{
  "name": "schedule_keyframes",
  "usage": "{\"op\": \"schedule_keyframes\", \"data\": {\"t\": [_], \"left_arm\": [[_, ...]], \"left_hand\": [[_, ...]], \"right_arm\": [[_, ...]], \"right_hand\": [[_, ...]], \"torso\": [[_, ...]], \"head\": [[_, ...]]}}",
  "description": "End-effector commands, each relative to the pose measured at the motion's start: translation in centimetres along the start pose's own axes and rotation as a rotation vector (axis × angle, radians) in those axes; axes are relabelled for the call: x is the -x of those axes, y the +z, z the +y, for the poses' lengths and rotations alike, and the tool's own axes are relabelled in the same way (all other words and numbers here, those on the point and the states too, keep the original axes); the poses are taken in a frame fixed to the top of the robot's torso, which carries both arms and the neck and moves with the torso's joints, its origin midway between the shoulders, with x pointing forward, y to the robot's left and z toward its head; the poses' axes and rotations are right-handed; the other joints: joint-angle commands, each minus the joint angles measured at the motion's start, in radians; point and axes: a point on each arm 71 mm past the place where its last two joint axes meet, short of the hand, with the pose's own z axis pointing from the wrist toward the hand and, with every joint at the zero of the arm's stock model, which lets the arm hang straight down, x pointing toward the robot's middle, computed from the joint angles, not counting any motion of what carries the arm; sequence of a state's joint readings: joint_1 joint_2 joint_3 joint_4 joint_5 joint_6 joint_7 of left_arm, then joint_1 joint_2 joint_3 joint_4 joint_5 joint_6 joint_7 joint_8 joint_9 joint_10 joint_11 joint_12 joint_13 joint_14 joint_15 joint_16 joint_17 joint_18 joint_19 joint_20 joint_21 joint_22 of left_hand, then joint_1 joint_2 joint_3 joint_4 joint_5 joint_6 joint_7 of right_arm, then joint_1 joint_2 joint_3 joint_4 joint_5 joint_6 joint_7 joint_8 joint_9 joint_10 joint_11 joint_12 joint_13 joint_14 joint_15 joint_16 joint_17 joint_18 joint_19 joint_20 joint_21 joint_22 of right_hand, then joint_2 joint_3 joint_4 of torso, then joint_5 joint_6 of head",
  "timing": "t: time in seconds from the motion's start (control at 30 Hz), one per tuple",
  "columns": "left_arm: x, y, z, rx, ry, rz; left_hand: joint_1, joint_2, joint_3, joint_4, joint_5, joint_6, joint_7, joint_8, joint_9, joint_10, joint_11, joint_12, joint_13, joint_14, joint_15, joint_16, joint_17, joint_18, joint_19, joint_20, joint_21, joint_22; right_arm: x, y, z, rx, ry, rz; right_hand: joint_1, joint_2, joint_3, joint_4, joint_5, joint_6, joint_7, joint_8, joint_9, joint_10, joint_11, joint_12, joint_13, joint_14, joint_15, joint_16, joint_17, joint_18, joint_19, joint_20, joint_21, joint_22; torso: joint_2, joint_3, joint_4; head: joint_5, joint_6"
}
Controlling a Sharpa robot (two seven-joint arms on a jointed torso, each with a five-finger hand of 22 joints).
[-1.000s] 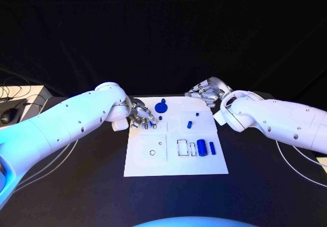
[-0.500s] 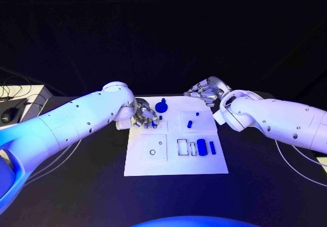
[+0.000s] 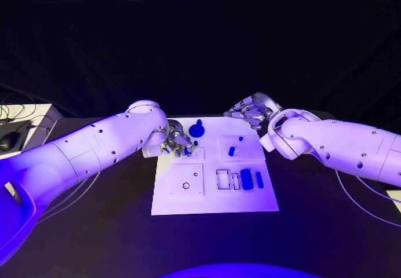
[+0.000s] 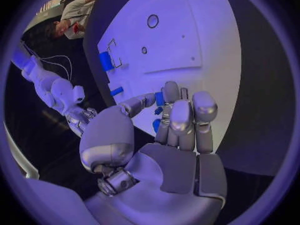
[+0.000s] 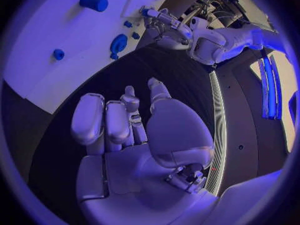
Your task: Assemble the parts on the task board
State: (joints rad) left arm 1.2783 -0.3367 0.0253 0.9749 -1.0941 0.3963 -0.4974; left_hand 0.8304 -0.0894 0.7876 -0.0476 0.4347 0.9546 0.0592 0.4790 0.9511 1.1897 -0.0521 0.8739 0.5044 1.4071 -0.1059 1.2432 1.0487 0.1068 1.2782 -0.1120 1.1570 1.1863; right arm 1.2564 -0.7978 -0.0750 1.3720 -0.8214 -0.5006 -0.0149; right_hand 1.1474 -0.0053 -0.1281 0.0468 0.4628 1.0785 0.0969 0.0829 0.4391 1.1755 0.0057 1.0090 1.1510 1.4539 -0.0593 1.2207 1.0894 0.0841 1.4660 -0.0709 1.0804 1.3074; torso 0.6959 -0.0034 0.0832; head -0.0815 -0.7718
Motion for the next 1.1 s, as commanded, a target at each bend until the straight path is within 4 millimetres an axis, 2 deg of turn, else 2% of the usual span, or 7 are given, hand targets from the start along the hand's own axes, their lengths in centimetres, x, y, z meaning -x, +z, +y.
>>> {"op": "schedule_keyframes", "data": {"t": [0.03,0.27,0.3,0.47,0.5,0.87,1.1], "left_arm": [[0.19,0.00,-0.23,-0.004,0.031,0.001],[0.31,0.08,-0.18,0.004,0.038,0.029],[0.32,0.08,-0.18,0.004,0.038,0.031],[0.40,0.01,-0.15,0.006,0.030,0.044],[0.42,-0.01,-0.12,0.006,0.028,0.047],[0.50,-0.06,-0.08,0.008,0.025,0.083],[0.58,0.00,-0.19,0.019,0.024,0.085]], "left_hand": [[0.038,0.028,0.096,-0.108,0.090,0.071,-0.045,-0.044,0.040,0.020,-0.011,-0.010,0.017,0.006,-0.003,0.000,0.010,-0.011,0.003,-0.007,0.008,0.005],[0.042,0.027,0.081,-0.114,0.115,0.103,-0.047,-0.111,0.093,0.026,-0.012,-0.026,0.045,0.010,-0.004,0.001,0.026,-0.016,0.006,-0.010,0.016,0.013],[0.044,0.026,0.079,-0.115,0.117,0.111,-0.047,-0.131,0.109,0.028,-0.012,-0.031,0.053,0.010,-0.004,-0.001,0.029,-0.017,0.005,-0.011,0.015,0.013],[0.044,0.026,0.079,-0.115,0.120,0.119,-0.047,-0.150,0.125,0.031,-0.013,-0.037,0.061,0.010,-0.004,-0.002,0.032,-0.017,0.006,-0.011,0.017,0.014],[0.044,0.026,0.078,-0.114,0.121,0.126,-0.048,-0.166,0.139,0.032,-0.013,-0.042,0.069,0.011,-0.004,-0.002,0.036,-0.018,0.006,-0.011,0.016,0.015],[0.028,0.032,0.080,-0.124,0.131,0.138,-0.051,-0.176,0.155,0.041,-0.016,-0.044,0.077,0.015,-0.005,0.008,0.052,-0.022,0.012,-0.014,0.025,0.024],[0.026,0.034,0.075,-0.130,0.142,0.142,-0.052,-0.182,0.159,0.044,-0.017,-0.045,0.081,0.015,-0.007,0.011,0.056,-0.024,0.015,-0.016,0.031,0.029]], "right_arm": [[-0.13,0.00,0.17,0.011,-0.004,0.012],[-0.16,0.03,0.20,0.012,-0.004,0.012],[-0.17,0.03,0.21,0.012,-0.004,0.012],[-0.16,0.04,0.20,0.012,-0.004,0.012],[-0.16,0.05,0.20,0.012,-0.005,0.012],[-0.25,0.12,0.26,0.015,-0.006,0.015],[-0.30,0.15,0.31,0.017,-0.007,0.016]], "right_hand": [[-0.006,0.001,-0.001,-0.003,0.004,0.007,-0.003,-0.006,-0.002,0.006,-0.001,0.002,0.001,0.000,-0.003,-0.003,-0.002,0.003,0.044,-0.005,0.002,0.145],[-0.006,0.001,-0.001,-0.003,0.004,0.007,-0.003,-0.006,-0.002,0.006,-0.001,0.002,0.001,0.000,-0.003,-0.003,-0.002,0.003,0.044,-0.005,0.002,0.145],[-0.006,0.001,-0.001,-0.003,0.004,0.007,-0.003,-0.006,-0.002,0.006,-0.001,0.002,0.001,0.000,-0.003,-0.003,-0.002,0.003,0.044,-0.005,0.002,0.145],[-0.006,0.001,-0.001,-0.003,0.004,0.007,-0.003,-0.006,-0.002,0.006,-0.001,0.002,0.001,0.000,-0.003,-0.003,-0.002,0.003,0.044,-0.005,0.002,0.145],[-0.006,0.001,-0.001,-0.003,0.004,0.007,-0.003,-0.006,-0.002,0.006,-0.001,0.002,0.001,0.000,-0.003,-0.003,-0.002,0.003,0.044,-0.005,0.002,0.145],[-0.005,0.002,0.000,-0.009,0.006,0.007,-0.003,-0.006,-0.003,0.006,-0.001,0.000,0.001,0.000,-0.004,-0.004,-0.003,0.003,0.044,-0.005,0.003,0.145],[-0.005,0.002,0.000,-0.009,0.006,0.007,-0.003,-0.006,-0.003,0.006,-0.001,0.000,0.001,0.000,-0.004,-0.004,-0.003,0.003,0.044,-0.005,0.003,0.145]], "torso": [[-0.001,-0.0003,0.0009],[-0.001,-0.0001,0.0008],[-0.001,-0.0001,0.0008],[0.000,-0.0005,0.0007],[0.000,-0.0005,0.0010],[-0.001,0.0010,0.0027],[-0.001,-0.0002,0.0009]], "head": [[-0.001,-0.002],[0.000,-0.002],[0.000,-0.002],[0.000,-0.002],[-0.001,-0.002],[-0.003,-0.007],[-0.002,-0.006]]}}
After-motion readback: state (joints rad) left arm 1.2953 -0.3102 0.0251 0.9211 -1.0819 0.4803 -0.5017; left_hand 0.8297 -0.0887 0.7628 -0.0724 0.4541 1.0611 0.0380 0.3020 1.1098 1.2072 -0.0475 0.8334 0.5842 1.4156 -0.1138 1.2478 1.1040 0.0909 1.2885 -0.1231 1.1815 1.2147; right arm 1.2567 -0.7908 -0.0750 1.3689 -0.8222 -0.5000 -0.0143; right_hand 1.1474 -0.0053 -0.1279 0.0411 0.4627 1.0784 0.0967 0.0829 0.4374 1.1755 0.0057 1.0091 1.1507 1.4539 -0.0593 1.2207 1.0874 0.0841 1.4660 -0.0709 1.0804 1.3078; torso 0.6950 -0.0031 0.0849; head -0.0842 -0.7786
